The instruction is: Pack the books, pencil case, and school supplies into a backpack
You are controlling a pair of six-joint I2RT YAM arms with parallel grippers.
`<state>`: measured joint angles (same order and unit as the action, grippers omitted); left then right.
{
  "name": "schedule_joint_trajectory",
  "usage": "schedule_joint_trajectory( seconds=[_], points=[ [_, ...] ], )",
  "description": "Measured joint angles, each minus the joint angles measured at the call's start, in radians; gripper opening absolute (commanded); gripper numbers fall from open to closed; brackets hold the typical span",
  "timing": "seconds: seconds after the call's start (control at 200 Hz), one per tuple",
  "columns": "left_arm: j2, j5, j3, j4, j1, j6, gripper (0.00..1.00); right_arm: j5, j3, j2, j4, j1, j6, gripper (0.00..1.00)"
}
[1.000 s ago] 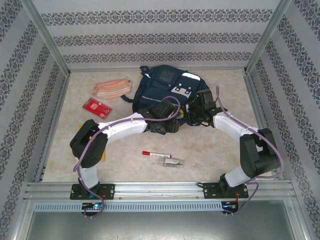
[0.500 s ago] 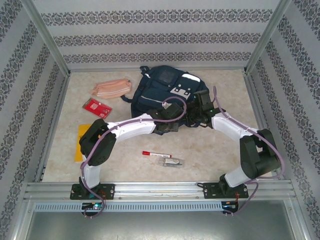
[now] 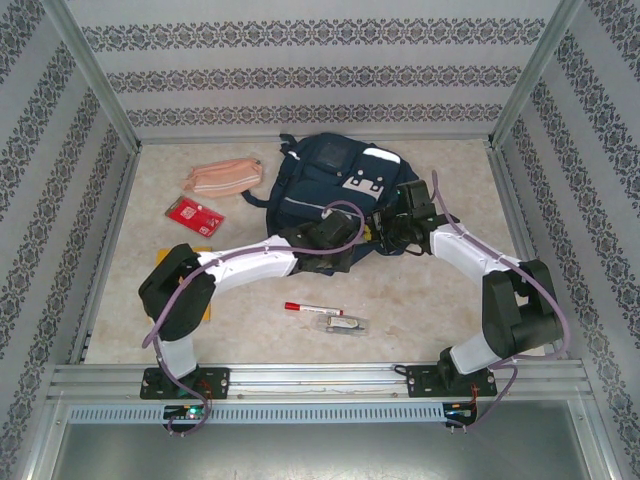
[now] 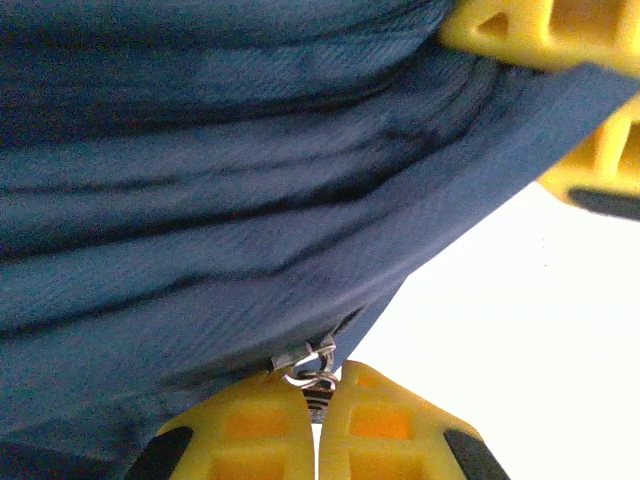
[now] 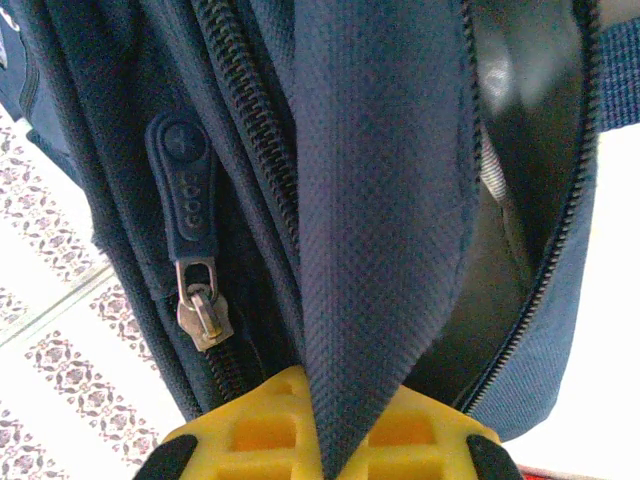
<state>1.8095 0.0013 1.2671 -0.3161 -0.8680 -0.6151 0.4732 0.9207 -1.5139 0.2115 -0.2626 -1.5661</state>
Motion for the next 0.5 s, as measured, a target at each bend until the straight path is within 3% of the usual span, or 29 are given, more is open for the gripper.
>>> schedule_joint_trajectory(
  seconds=[0.44,0.5],
  points=[
    [-0.128,0.134,-0.164,0.033,0.074,0.182,0.0,0.087,-0.034,-0.022,0.026,0.146,0.253,0.0],
    [-0.132,0.154,-0.166,0.033,0.077,0.208,0.0,0.099,-0.034,-0.044,0.027,0.161,0.283,0.09]
  ],
)
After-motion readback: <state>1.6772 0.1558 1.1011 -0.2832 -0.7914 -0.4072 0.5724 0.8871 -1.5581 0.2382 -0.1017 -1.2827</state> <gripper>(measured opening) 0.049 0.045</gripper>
